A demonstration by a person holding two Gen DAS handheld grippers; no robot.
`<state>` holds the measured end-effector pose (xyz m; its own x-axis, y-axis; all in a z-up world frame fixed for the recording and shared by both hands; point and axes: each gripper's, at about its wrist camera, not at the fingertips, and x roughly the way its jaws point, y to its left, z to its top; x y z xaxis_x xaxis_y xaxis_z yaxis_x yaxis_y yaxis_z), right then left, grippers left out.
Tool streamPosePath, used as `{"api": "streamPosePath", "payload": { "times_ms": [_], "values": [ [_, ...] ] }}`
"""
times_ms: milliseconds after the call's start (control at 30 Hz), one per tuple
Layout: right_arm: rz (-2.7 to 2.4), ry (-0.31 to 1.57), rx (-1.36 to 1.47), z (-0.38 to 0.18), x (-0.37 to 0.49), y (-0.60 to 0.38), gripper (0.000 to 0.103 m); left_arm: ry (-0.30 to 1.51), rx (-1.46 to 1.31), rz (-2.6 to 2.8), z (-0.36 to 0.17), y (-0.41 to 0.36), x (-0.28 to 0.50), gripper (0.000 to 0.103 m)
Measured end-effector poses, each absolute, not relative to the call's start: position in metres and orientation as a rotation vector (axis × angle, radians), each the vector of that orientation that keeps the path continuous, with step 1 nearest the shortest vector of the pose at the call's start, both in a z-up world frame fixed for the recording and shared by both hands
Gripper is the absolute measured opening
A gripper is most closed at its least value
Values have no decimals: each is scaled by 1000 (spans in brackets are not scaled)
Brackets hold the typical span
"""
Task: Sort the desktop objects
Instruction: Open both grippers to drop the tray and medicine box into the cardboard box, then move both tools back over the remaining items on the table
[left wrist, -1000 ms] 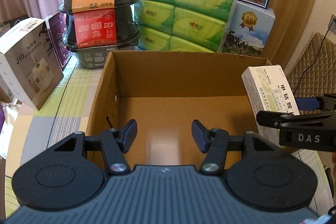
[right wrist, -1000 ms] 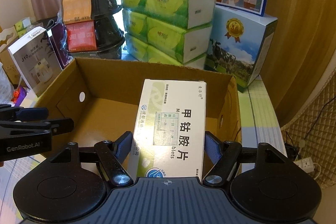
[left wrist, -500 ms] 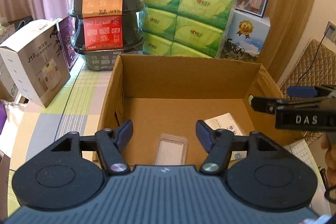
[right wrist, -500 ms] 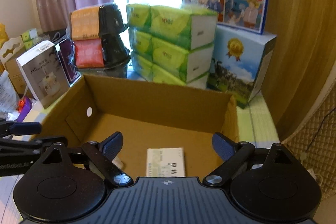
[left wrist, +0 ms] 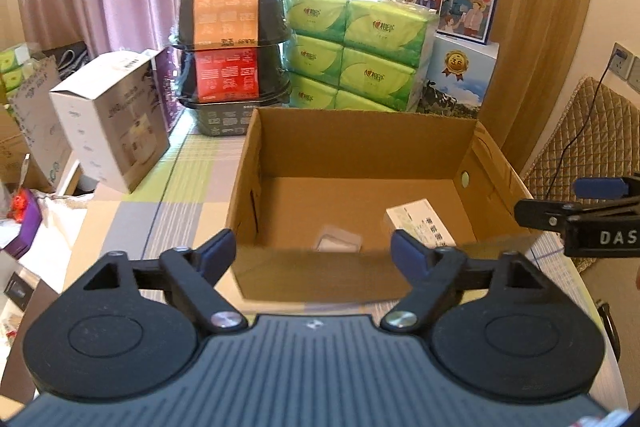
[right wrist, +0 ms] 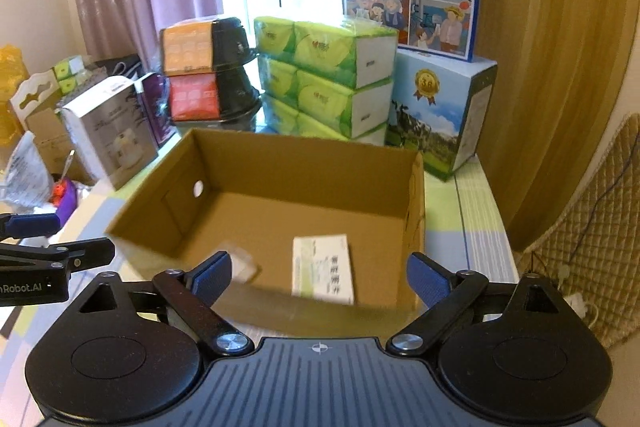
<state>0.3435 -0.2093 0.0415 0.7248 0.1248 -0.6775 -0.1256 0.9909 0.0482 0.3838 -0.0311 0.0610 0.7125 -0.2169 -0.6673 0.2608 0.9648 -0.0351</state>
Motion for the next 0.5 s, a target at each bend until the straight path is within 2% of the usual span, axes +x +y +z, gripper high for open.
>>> {"api": "streamPosePath", "payload": {
  "times_ms": [100, 367, 500],
  "values": [
    [149, 746, 14, 44, 311, -210, 101, 723, 62, -254, 64, -25, 355, 90],
    [156, 763, 82, 34, 226, -215, 101, 737, 68, -241, 58, -9, 282, 101],
    [145, 771, 111, 29, 189, -222, 101, 734, 106, -243, 53, -3, 248, 101]
  ]
}}
